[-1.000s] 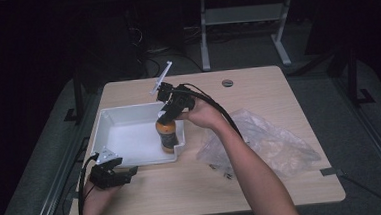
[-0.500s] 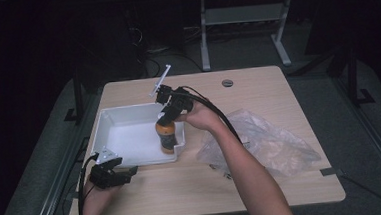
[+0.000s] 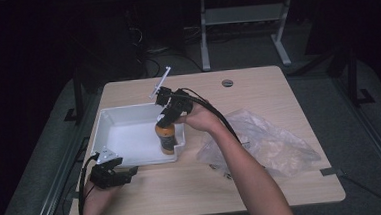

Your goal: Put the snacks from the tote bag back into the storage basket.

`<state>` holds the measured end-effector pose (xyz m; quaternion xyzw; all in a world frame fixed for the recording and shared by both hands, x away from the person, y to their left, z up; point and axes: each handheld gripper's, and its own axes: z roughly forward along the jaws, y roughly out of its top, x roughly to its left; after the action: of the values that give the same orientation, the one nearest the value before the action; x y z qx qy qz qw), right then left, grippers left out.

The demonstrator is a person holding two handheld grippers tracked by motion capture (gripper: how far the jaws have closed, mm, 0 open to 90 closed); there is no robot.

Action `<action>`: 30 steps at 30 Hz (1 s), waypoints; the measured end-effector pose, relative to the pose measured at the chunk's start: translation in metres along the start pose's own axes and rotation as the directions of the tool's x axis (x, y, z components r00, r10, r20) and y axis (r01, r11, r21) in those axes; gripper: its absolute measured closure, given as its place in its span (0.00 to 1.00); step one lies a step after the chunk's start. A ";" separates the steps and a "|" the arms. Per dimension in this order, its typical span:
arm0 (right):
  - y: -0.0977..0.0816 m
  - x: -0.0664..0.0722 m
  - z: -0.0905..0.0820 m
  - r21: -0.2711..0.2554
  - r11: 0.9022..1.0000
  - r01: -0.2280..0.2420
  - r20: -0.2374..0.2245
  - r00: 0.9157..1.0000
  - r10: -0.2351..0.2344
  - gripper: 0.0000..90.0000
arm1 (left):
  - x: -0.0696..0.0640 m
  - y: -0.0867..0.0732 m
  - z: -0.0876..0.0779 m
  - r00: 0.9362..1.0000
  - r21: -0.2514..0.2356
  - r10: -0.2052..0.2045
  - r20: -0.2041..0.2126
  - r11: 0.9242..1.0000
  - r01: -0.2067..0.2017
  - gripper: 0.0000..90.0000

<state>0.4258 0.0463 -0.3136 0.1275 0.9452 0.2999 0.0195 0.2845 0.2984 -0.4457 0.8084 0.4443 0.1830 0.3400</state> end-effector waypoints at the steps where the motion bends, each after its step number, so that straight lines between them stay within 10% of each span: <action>1: 0.000 0.000 0.000 0.001 1.000 -0.002 -0.001 1.000 0.002 0.65 | 0.000 0.000 0.000 1.000 -0.001 -0.001 0.000 1.000 0.001 0.32; 30: -0.014 -0.009 -0.015 -0.058 0.993 -0.101 -0.055 0.994 0.098 0.35 | 0.000 0.000 0.001 1.000 -0.008 -0.010 -0.001 1.000 0.010 0.32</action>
<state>0.4299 0.0251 -0.3099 0.1662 0.9283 0.3322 -0.0161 0.2855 0.2982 -0.4464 0.8046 0.4478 0.1836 0.3439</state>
